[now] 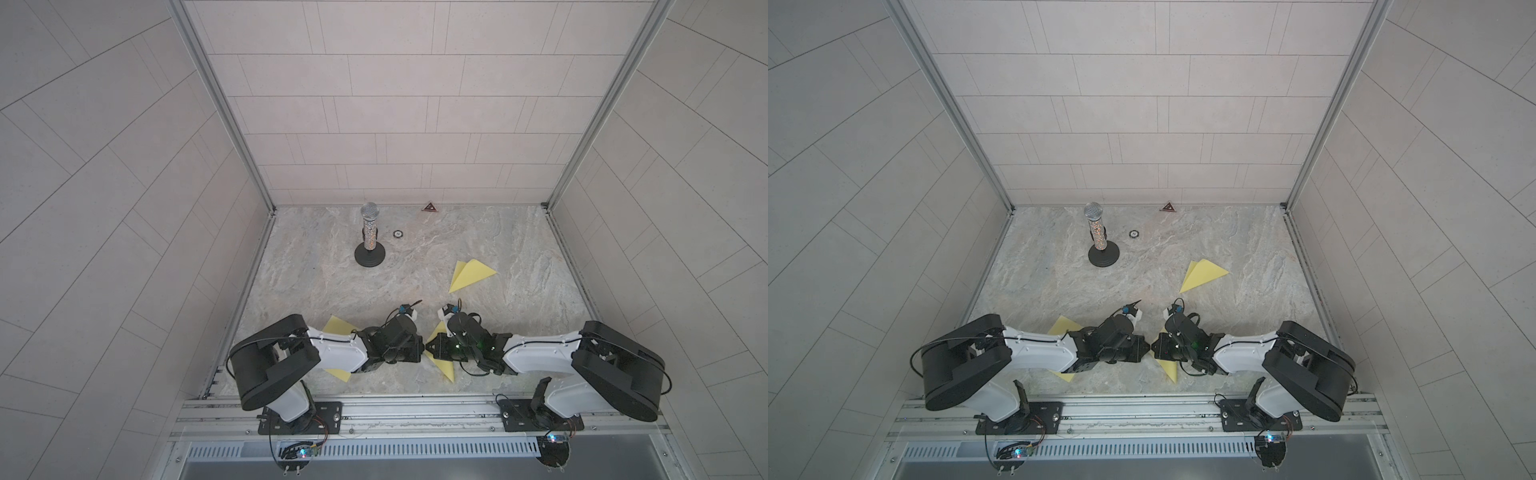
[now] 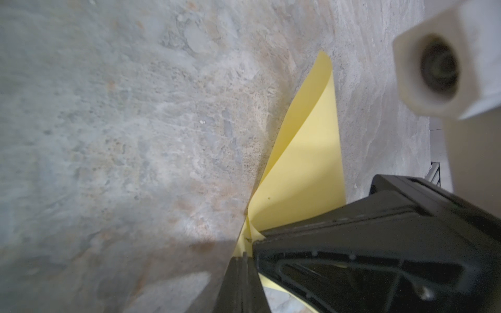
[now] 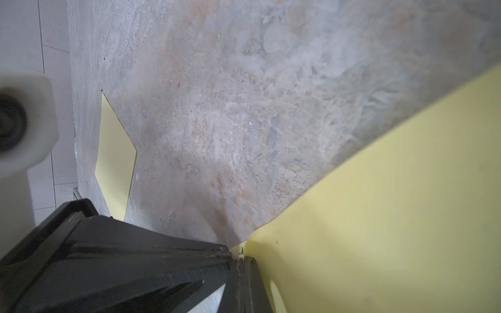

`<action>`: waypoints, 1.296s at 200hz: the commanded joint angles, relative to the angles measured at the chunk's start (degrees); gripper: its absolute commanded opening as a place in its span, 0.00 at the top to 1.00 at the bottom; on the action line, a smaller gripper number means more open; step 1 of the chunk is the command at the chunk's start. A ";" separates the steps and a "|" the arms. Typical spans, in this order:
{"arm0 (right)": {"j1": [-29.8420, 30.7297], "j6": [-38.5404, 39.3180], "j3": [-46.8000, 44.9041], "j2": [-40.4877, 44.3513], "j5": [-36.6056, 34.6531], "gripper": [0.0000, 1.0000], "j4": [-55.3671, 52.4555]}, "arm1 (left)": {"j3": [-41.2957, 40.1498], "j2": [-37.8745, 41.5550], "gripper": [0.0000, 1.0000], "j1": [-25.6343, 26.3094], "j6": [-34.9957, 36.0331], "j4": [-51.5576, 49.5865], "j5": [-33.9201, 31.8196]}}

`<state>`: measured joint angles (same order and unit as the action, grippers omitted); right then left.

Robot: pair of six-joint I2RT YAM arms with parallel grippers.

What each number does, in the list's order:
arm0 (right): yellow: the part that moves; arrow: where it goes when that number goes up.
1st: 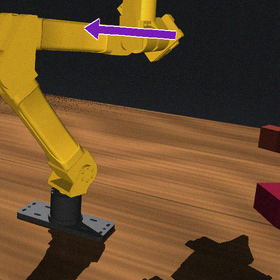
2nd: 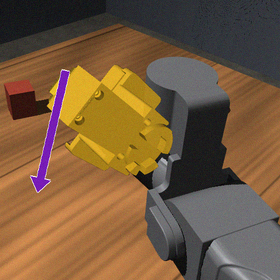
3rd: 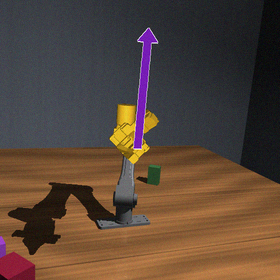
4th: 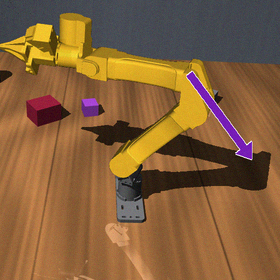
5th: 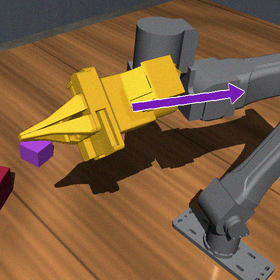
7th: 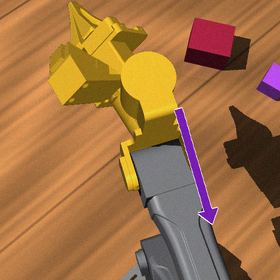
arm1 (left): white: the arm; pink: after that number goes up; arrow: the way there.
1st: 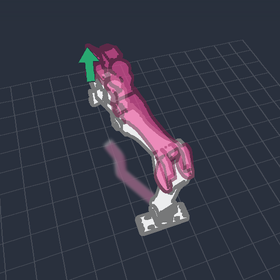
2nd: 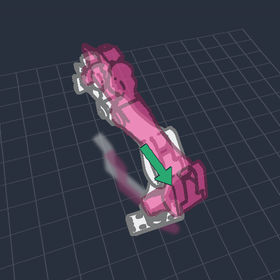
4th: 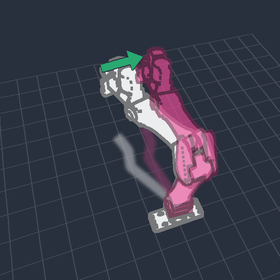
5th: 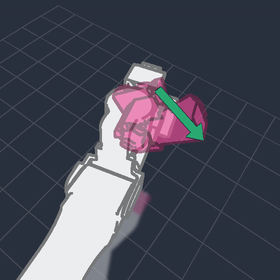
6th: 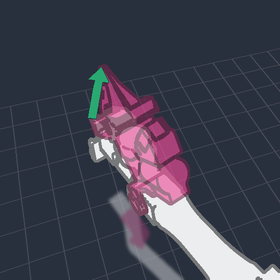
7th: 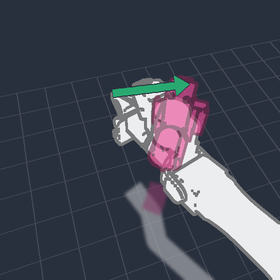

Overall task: Fold the square paper diagonally
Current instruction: Fold the paper at the center of the board.

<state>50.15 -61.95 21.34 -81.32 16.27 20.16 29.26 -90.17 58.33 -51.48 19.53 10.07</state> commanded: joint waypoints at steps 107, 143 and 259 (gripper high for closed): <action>0.34 1.11 -2.10 -2.71 -1.95 1.00 -0.88 | -2.79 -0.03 1.00 0.12 -0.20 -8.54 -3.49; 0.30 2.10 -2.31 -3.01 -2.67 0.95 -3.87 | -2.99 0.90 1.00 0.12 -0.85 -9.62 -4.06; 0.90 1.03 -3.61 -5.61 -2.16 0.78 -2.04 | -5.88 12.89 1.00 0.08 -3.67 -14.58 -8.49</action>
<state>50.63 -60.27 20.34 -83.96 16.27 27.46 24.49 -79.31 58.33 -54.26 8.97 3.25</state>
